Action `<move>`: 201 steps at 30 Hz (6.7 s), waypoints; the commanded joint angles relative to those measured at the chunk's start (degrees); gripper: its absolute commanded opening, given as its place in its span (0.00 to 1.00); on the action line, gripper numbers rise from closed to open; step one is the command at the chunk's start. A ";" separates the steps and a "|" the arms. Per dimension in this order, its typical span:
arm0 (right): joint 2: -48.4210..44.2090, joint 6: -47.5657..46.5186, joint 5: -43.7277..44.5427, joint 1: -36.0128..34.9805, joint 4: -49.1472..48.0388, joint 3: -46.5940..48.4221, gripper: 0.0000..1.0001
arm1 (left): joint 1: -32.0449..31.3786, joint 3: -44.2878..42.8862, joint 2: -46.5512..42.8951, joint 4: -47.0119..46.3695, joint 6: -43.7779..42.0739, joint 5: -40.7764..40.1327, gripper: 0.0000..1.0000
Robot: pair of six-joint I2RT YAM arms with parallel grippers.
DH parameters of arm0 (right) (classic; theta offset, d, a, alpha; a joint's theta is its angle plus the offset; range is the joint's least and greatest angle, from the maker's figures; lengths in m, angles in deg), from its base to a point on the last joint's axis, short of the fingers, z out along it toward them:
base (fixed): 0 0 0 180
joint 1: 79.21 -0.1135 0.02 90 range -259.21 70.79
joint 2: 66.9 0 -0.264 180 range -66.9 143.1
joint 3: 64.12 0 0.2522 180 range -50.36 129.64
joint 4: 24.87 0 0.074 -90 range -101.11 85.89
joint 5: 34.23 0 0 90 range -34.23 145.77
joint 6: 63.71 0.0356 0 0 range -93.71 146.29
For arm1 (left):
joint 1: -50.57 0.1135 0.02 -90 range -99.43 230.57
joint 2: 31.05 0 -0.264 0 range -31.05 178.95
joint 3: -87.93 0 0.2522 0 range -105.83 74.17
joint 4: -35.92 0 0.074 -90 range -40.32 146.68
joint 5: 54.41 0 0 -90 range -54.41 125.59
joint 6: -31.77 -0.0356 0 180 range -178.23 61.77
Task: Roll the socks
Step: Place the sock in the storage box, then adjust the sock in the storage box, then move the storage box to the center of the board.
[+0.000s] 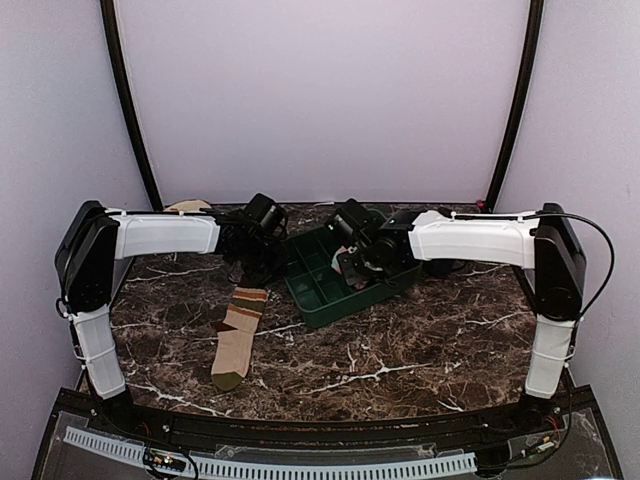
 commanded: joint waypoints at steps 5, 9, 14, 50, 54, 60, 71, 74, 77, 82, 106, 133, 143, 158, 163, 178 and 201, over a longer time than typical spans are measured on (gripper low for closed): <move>1.61 2.48 4.11 0.27 1.94 0.91 0.00 | -0.42 0.74 -2.82 5.09 3.81 1.34 0.01; 3.01 2.93 3.31 0.41 2.56 1.87 0.00 | -0.50 0.73 -2.73 4.89 4.18 1.27 0.01; 4.86 3.00 1.95 0.48 3.50 3.14 0.00 | -0.51 0.40 -2.64 4.71 4.48 1.22 0.01; 14.66 4.53 -10.33 6.65 18.87 13.86 0.00 | -0.98 -0.72 -1.00 3.38 1.60 0.41 0.02; 18.89 3.16 -10.82 7.19 23.75 21.27 0.00 | -1.08 -1.00 -0.26 3.38 0.97 0.09 0.02; 20.00 2.51 -9.92 7.68 27.62 27.75 0.24 | -1.15 -1.28 -0.01 3.56 0.22 -1.09 0.02; 12.77 2.90 -9.80 8.14 24.39 25.57 0.41 | -1.04 -2.34 1.23 4.17 0.08 -1.20 0.02; 11.43 2.86 -9.52 8.20 23.20 25.22 0.42 | -1.01 -2.56 1.53 4.11 0.09 -1.06 0.02; 11.67 2.38 -9.47 8.17 22.80 26.08 0.41 | -1.00 -2.73 1.74 4.12 0.19 -0.90 0.02; 12.96 1.79 -11.51 8.22 21.36 26.83 0.40 | -1.00 -2.74 1.84 4.42 0.41 -0.82 0.02; 18.48 -0.98 -17.42 8.24 18.39 27.41 0.41 | -0.99 -2.54 2.96 3.16 0.52 0.52 0.02; 26.04 -2.93 -22.85 10.53 21.64 27.83 0.13 | -0.99 -2.53 4.21 0.67 0.80 1.87 0.02; 23.11 -2.70 -24.04 10.91 20.59 27.60 0.37 | -0.99 -2.06 4.39 0.57 1.33 1.62 0.02; 13.05 -2.30 -20.61 10.93 17.54 28.54 0.48 | -0.81 -1.60 5.32 0.05 4.13 0.13 0.00; 6.11 -1.57 -18.03 10.94 14.21 21.37 0.49 | -0.77 -1.52 5.77 -0.11 5.74 -1.07 0.00; -9.55 3.12 -13.41 10.67 8.72 -6.47 0.26 | 2.20 -4.39 9.27 -2.09 10.71 -3.34 0.00; 18.44 -2.84 -22.56 13.66 -2.01 17.63 0.18 | 3.58 -13.38 8.54 -3.09 2.12 -7.33 0.40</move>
